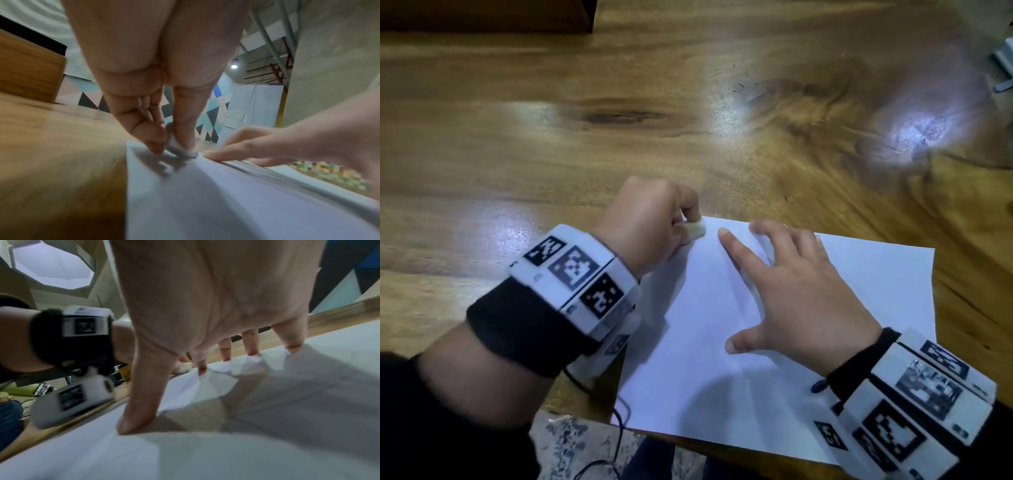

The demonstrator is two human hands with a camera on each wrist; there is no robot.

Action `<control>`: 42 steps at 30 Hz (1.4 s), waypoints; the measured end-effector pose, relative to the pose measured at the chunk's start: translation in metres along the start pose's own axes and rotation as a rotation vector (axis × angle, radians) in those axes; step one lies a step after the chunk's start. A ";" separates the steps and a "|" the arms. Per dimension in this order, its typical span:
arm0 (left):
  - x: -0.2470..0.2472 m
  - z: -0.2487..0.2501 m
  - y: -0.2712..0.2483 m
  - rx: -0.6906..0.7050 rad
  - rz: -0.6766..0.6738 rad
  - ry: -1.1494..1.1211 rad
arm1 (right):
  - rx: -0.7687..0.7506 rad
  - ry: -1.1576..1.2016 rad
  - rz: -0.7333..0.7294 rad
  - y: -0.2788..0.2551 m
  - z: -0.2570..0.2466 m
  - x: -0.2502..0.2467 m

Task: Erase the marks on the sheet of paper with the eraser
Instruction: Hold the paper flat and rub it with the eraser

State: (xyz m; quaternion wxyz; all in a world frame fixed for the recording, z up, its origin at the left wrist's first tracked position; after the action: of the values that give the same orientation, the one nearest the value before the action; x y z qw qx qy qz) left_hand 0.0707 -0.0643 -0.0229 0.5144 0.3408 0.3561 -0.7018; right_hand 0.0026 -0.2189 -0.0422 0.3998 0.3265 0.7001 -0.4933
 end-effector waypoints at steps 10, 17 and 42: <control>0.003 0.001 -0.017 0.013 -0.093 0.025 | 0.002 -0.004 0.012 0.000 -0.001 -0.001; 0.014 -0.004 -0.062 0.071 -0.338 0.007 | 0.002 -0.008 0.007 -0.001 -0.002 -0.001; 0.012 0.004 -0.029 0.058 -0.097 0.025 | 0.015 -0.045 0.012 0.000 -0.003 0.005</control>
State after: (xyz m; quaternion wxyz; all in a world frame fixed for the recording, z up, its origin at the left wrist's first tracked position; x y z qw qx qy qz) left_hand 0.0393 -0.0668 -0.0268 0.4651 0.3467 0.3584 -0.7315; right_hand -0.0003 -0.2161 -0.0457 0.4159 0.3228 0.6852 -0.5033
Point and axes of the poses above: each hand's wrist, its own y-axis towards the middle knuckle, its own x-axis out of the palm, z = x × y, the point moved 3 cm from there along y, towards the middle knuckle, and after that the axes turned 5 degrees about z, right-handed, at the moved point
